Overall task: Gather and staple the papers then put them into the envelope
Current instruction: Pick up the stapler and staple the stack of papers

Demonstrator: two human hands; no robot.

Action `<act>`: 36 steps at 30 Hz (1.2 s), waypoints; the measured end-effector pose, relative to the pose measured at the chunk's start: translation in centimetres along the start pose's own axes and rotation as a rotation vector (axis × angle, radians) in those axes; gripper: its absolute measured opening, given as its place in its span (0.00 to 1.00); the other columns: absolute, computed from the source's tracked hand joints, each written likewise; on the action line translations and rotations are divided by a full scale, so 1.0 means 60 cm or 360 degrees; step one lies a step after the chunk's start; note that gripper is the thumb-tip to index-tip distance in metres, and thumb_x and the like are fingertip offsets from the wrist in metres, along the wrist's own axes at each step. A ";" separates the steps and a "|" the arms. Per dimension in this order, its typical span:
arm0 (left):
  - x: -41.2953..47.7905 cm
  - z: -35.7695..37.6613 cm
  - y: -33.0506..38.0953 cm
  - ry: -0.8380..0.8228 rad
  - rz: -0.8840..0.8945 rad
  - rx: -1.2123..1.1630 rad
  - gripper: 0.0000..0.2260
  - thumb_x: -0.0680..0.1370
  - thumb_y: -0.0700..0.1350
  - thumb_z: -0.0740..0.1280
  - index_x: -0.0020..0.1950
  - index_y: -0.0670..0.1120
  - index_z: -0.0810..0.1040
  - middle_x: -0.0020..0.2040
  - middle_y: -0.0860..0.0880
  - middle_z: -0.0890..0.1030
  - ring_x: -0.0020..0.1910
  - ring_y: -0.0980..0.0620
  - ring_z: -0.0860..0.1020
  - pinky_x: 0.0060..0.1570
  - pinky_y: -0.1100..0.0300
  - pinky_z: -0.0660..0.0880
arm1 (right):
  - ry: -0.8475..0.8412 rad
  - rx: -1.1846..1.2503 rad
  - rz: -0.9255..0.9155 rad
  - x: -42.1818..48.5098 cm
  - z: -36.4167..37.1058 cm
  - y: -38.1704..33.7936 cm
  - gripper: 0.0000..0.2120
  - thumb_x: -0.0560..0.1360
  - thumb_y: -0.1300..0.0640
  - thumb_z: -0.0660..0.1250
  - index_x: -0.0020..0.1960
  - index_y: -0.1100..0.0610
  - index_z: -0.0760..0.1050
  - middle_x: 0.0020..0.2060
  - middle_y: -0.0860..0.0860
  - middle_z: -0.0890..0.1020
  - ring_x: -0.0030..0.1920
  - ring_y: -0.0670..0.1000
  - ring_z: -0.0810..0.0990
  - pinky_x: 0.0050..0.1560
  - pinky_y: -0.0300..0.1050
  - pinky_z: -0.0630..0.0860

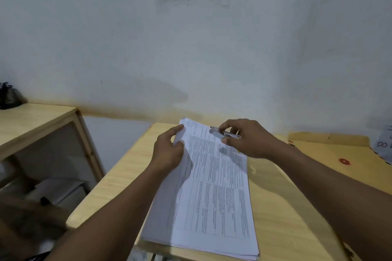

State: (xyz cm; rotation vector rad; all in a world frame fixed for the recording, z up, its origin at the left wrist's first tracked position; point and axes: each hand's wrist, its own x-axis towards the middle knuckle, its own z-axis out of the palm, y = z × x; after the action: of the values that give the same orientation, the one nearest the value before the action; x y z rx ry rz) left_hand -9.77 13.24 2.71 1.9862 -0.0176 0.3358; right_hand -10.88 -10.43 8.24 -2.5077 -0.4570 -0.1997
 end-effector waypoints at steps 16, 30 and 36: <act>0.041 0.030 -0.058 -0.0065 -0.0140 0.0001 0.23 0.78 0.35 0.63 0.71 0.51 0.76 0.71 0.52 0.76 0.64 0.56 0.75 0.59 0.66 0.68 | -0.0156 -0.0217 0.0149 0.041 0.094 0.039 0.12 0.76 0.45 0.68 0.59 0.42 0.77 0.52 0.47 0.78 0.53 0.51 0.76 0.58 0.54 0.72; 0.006 0.106 -0.061 -0.0132 0.0005 0.0486 0.21 0.79 0.35 0.62 0.72 0.46 0.74 0.73 0.46 0.73 0.73 0.45 0.67 0.68 0.58 0.65 | -0.0166 -0.0438 0.0208 0.019 0.131 0.089 0.14 0.77 0.45 0.65 0.61 0.41 0.76 0.47 0.45 0.71 0.58 0.54 0.71 0.55 0.51 0.70; 0.003 0.109 -0.049 -0.0199 0.0002 0.1020 0.20 0.79 0.43 0.61 0.71 0.54 0.74 0.76 0.47 0.67 0.71 0.42 0.63 0.65 0.51 0.64 | -0.0210 -0.0432 0.0271 0.012 0.126 0.090 0.21 0.76 0.42 0.64 0.68 0.41 0.71 0.57 0.48 0.74 0.65 0.55 0.68 0.59 0.52 0.69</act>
State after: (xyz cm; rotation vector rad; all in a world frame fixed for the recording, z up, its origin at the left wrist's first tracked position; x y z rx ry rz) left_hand -7.67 8.70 -2.40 2.6405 0.0109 0.2321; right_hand -7.94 -10.11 -0.61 -2.8216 -0.2805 -0.0309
